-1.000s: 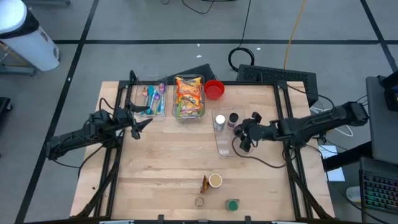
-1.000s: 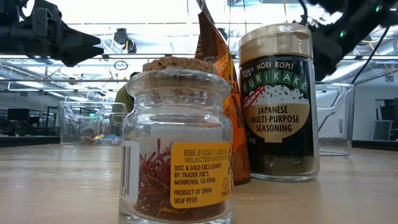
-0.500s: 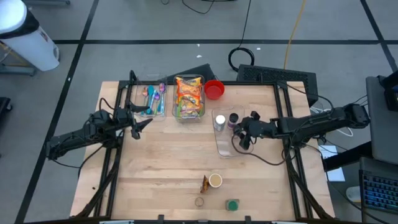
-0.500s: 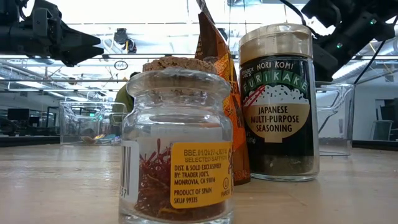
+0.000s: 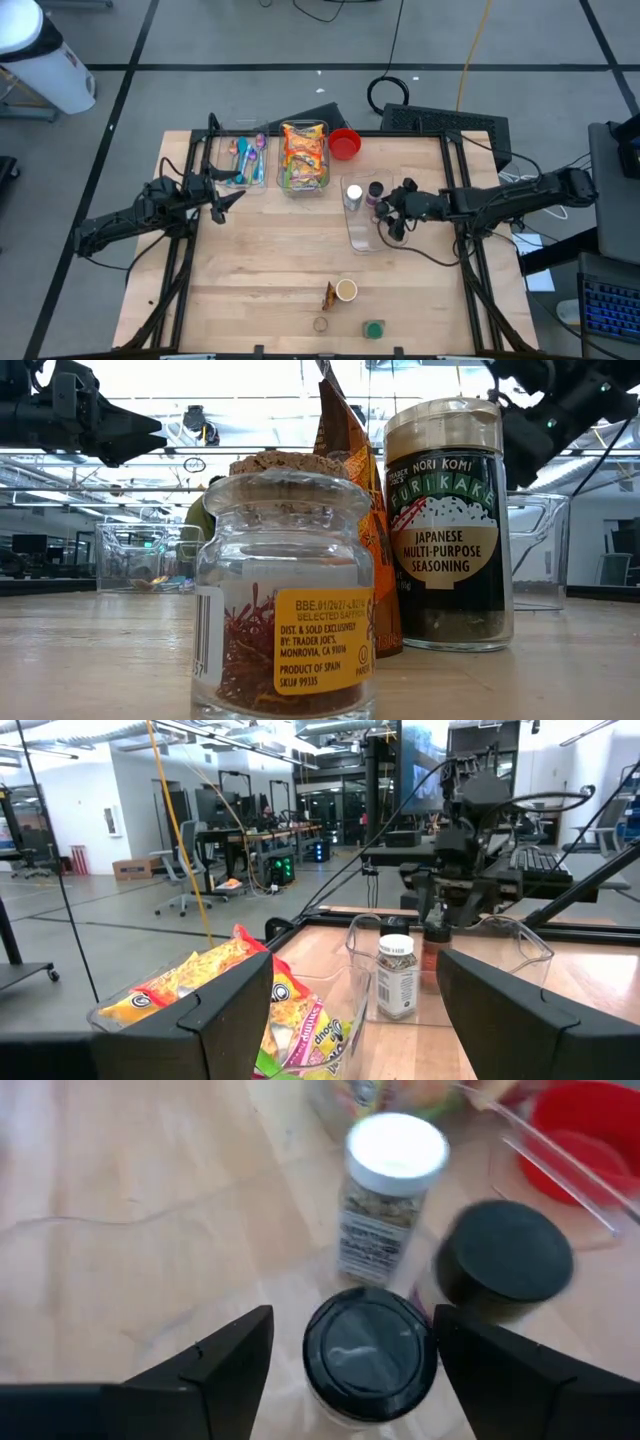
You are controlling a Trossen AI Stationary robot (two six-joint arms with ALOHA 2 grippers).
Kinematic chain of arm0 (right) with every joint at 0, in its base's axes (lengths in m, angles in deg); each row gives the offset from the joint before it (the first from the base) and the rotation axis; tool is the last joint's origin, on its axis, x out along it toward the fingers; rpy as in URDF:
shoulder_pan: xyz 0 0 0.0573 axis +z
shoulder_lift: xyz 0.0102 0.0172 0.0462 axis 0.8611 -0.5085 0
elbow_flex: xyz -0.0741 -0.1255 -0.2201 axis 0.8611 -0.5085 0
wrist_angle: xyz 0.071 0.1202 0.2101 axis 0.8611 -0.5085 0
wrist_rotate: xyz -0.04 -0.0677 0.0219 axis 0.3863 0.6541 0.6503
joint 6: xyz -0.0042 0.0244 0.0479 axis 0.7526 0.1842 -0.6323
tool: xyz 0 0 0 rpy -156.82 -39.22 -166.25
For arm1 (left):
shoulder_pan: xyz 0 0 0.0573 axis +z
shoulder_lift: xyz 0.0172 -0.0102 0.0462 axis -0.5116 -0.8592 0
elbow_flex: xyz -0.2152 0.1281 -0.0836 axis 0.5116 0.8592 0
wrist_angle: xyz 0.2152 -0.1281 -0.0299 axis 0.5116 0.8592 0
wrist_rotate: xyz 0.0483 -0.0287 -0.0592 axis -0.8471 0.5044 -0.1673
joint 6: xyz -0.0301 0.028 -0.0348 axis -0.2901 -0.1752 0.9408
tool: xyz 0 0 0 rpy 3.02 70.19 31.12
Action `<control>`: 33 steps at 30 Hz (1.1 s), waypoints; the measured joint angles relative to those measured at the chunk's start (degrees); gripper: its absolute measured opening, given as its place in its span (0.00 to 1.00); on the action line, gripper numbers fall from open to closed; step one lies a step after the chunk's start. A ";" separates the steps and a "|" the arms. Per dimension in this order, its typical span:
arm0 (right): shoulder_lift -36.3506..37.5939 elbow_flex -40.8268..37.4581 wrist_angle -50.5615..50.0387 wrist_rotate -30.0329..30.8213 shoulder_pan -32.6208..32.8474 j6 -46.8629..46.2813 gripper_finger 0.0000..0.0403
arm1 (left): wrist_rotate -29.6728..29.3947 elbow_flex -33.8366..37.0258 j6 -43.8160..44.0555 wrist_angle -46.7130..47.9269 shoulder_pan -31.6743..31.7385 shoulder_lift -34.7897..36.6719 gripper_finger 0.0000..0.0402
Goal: Pick & Place Food Item
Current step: Put the black and orange seasoning bottle into the bottom right transparent bin, then put the green seasoning bottle into the bottom right transparent bin
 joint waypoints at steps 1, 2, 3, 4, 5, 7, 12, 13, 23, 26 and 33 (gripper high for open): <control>0.66 0.00 0.60 -1.18 0.02 0.10 0.67 | -0.01 0.00 0.00 -0.01 0.01 0.00 0.70; 1.33 0.00 1.49 -2.32 0.08 -0.02 0.66 | 0.00 0.00 0.00 -0.01 0.00 0.01 0.70; 2.03 0.01 2.29 -3.40 0.32 -0.35 0.66 | 0.00 0.00 0.00 -0.01 0.02 0.01 0.70; 2.60 0.02 3.15 -4.47 0.76 -0.55 0.65 | 0.00 0.00 0.00 -0.01 0.01 0.00 0.70; 3.02 0.02 4.11 -4.82 1.43 -0.55 0.65 | 0.00 0.00 0.00 -0.01 0.01 0.00 0.70; 3.72 0.02 6.69 -5.19 3.47 0.05 0.64 | 0.00 0.00 0.00 -0.01 0.01 0.01 0.70; 4.27 0.02 15.18 -5.83 9.55 2.49 0.63 | 0.00 0.00 0.00 0.01 0.00 0.00 0.70; 4.17 0.02 17.46 -6.45 10.85 2.49 0.63 | 0.00 0.00 0.00 -0.01 0.01 0.01 0.70; -4.50 0.48 55.78 -11.04 29.65 9.25 0.63 | 0.00 0.00 0.00 -0.01 0.00 0.02 0.70; -8.32 4.11 53.57 -10.75 34.57 13.89 0.63 | 0.00 0.00 0.00 -0.01 0.00 0.01 0.70; -18.38 21.05 29.95 -7.09 39.28 13.05 0.71 | 0.00 0.00 0.00 0.00 0.02 0.00 0.70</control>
